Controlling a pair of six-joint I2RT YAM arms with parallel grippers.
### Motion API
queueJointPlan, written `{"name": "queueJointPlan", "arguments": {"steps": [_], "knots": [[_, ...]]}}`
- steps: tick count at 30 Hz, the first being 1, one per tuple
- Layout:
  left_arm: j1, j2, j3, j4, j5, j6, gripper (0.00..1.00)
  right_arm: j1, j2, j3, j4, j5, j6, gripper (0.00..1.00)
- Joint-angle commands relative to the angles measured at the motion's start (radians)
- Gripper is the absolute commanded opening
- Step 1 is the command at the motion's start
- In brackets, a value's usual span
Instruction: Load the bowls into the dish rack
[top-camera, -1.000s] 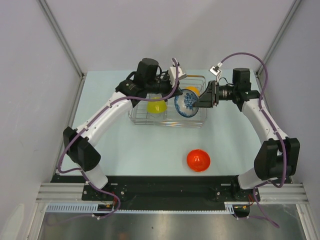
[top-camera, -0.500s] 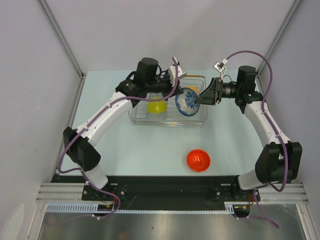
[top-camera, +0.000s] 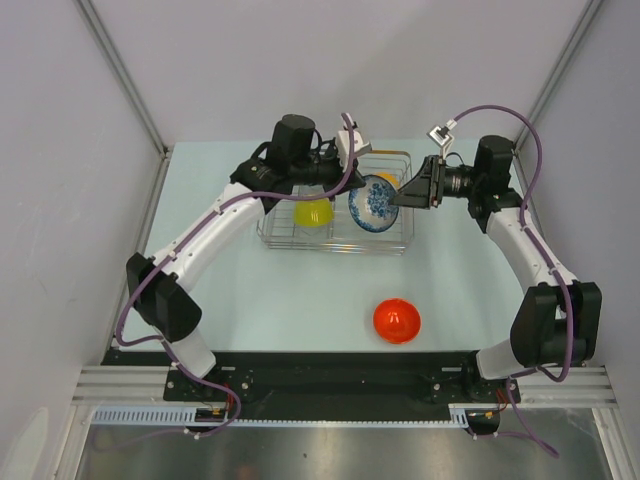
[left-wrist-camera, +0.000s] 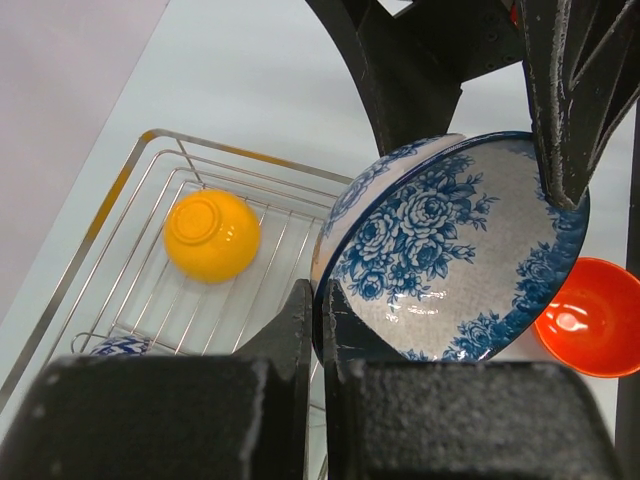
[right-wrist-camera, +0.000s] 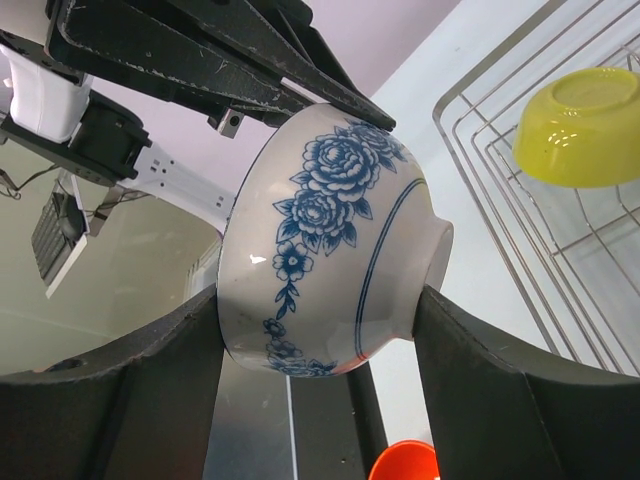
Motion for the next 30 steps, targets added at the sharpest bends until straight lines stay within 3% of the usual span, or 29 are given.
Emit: {"name": "queueJointPlan", "arguments": {"steps": [1,3,5,8,9,11,12,13,20,28,30], "knots": [[0.002,0.015,0.038,0.064,0.031,-0.013,0.00,0.021,-0.057,0.006,0.130,-0.085,0.110,0.09],[0.002,0.016,0.035,0.068,0.034,-0.016,0.00,0.021,-0.057,0.007,0.138,-0.083,0.116,0.01],[0.002,0.012,0.034,0.070,0.037,-0.021,0.00,0.023,-0.053,0.007,0.150,-0.080,0.124,0.00],[0.002,0.006,0.034,0.071,0.040,-0.030,0.13,0.024,-0.049,0.007,0.156,-0.074,0.129,0.00],[0.002,0.004,0.035,0.073,0.040,-0.033,0.30,0.023,-0.049,0.007,0.156,-0.071,0.129,0.00],[0.002,-0.008,0.034,0.071,0.040,-0.041,0.46,0.021,-0.044,0.007,0.147,-0.062,0.118,0.00],[0.002,-0.011,0.032,0.073,0.040,-0.041,0.61,0.021,-0.044,0.007,0.141,-0.057,0.112,0.00],[0.002,-0.016,0.026,0.076,0.037,-0.045,0.65,0.020,-0.044,0.010,0.130,-0.051,0.101,0.00],[0.006,-0.040,0.011,0.084,0.028,-0.049,0.66,0.015,-0.035,0.033,0.021,-0.005,-0.001,0.00],[0.036,-0.095,0.040,0.022,-0.047,-0.006,0.60,0.041,0.012,0.188,-0.466,0.212,-0.385,0.00],[0.042,-0.103,0.050,-0.039,-0.113,0.023,0.60,0.046,0.025,0.205,-0.483,0.286,-0.405,0.00]]}}
